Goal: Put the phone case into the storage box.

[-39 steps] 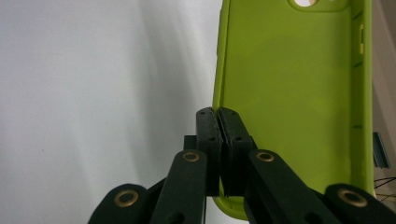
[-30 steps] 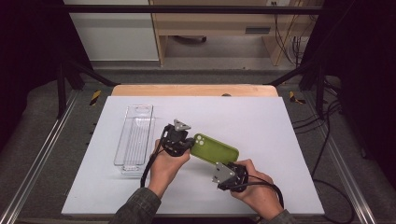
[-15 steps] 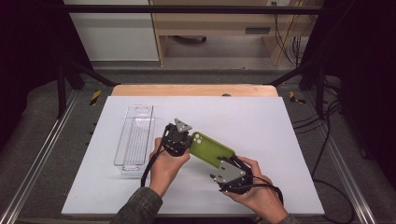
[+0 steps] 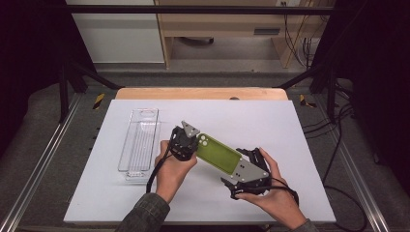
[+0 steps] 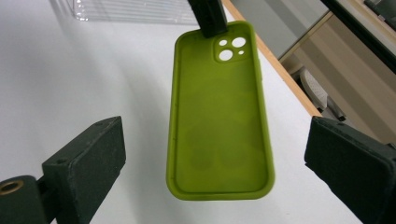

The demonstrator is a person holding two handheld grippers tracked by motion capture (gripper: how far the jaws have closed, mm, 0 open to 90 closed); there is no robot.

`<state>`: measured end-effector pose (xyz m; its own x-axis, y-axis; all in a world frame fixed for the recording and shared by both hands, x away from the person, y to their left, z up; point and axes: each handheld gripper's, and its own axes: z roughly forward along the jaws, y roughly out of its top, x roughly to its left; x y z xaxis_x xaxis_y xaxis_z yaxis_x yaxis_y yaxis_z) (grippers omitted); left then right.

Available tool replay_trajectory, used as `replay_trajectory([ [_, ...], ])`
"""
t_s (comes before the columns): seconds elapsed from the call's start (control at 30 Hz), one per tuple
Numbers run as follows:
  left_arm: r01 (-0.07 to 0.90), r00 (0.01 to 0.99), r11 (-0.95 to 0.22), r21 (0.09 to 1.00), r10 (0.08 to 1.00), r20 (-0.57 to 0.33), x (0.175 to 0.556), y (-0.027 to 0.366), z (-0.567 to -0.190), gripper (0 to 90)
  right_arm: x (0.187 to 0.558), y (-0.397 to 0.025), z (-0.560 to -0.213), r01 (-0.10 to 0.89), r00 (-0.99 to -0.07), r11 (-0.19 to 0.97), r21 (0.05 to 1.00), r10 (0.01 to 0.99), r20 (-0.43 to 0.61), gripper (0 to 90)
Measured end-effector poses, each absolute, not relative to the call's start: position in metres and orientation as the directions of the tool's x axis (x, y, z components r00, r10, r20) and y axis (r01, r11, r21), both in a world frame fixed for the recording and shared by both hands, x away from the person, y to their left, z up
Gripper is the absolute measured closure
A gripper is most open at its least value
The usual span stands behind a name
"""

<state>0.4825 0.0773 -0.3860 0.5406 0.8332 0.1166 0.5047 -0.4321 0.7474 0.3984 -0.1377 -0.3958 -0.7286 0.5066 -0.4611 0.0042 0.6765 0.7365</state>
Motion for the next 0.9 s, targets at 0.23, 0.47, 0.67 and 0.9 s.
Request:
replay_trajectory([
  [0.23, 0.485, 0.529, -0.449, 0.751, 0.834, 0.157, 0.482, 0.077, -0.383, 87.4, 0.397, -0.145, -0.385, 0.004, -0.716, 0.657, 0.754, 0.528, -0.456, 6.0],
  [0.47, 0.458, 0.520, -0.466, 0.757, 0.831, 0.197, 0.480, 0.078, -0.378, 87.4, 0.399, -0.157, -0.382, 0.021, -0.682, 0.639, 0.769, 0.571, -0.456, 5.9],
  [0.67, 0.441, 0.503, -0.478, 0.759, 0.832, 0.232, 0.479, 0.086, -0.374, 87.4, 0.401, -0.169, -0.388, 0.027, -0.646, 0.601, 0.799, 0.620, -0.445, 7.7],
  [0.9, 0.392, 0.469, -0.497, 0.774, 0.832, 0.297, 0.476, 0.100, -0.364, 87.5, 0.401, -0.181, -0.398, 0.045, -0.610, 0.565, 0.824, 0.669, -0.426, 7.2],
])
